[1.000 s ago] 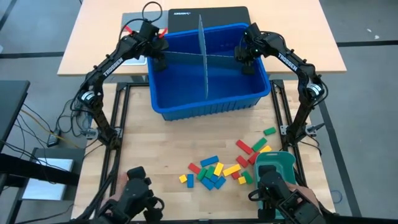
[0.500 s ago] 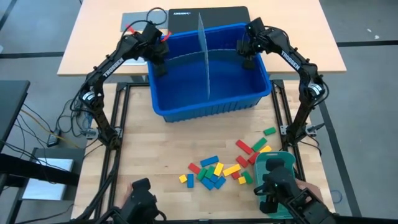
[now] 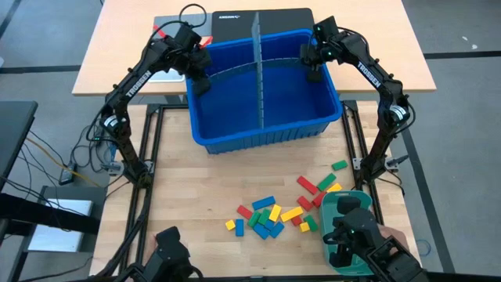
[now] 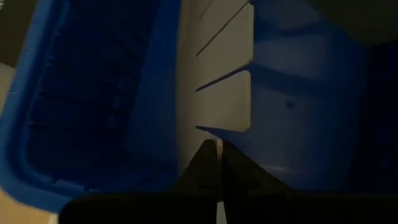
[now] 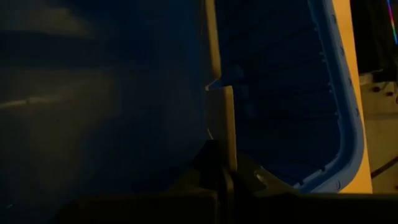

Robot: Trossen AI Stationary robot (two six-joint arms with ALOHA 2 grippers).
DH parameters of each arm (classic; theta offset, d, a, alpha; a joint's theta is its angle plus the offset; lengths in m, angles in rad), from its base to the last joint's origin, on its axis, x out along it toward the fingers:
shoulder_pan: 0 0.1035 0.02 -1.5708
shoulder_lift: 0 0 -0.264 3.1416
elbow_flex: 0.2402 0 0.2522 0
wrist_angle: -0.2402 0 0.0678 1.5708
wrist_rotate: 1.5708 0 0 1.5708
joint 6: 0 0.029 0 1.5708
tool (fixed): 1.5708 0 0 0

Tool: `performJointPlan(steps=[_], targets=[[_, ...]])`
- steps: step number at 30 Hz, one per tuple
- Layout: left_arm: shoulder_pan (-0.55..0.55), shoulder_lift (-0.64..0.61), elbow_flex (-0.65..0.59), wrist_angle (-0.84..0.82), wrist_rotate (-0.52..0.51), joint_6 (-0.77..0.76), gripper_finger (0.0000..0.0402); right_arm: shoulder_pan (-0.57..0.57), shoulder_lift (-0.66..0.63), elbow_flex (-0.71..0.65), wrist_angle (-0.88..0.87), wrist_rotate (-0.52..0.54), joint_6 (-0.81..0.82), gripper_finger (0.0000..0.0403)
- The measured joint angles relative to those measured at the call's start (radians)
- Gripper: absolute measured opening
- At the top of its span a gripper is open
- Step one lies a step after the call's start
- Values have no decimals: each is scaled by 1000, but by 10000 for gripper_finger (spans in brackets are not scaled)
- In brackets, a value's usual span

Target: Sort Items/Unsort Items

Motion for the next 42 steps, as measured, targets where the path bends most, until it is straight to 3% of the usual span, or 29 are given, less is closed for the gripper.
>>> performJointPlan(steps=[12, 35, 42], targets=[[18, 3, 0, 56, -130, 3, 3, 14, 0, 0, -41, -19, 0, 0], [39, 5, 47, -92, -15, 0, 2, 17, -19, 0, -108, -69, 18, 0], [45, 30, 49, -49, -90, -1, 2, 17, -19, -2, -154, -94, 26, 0]])
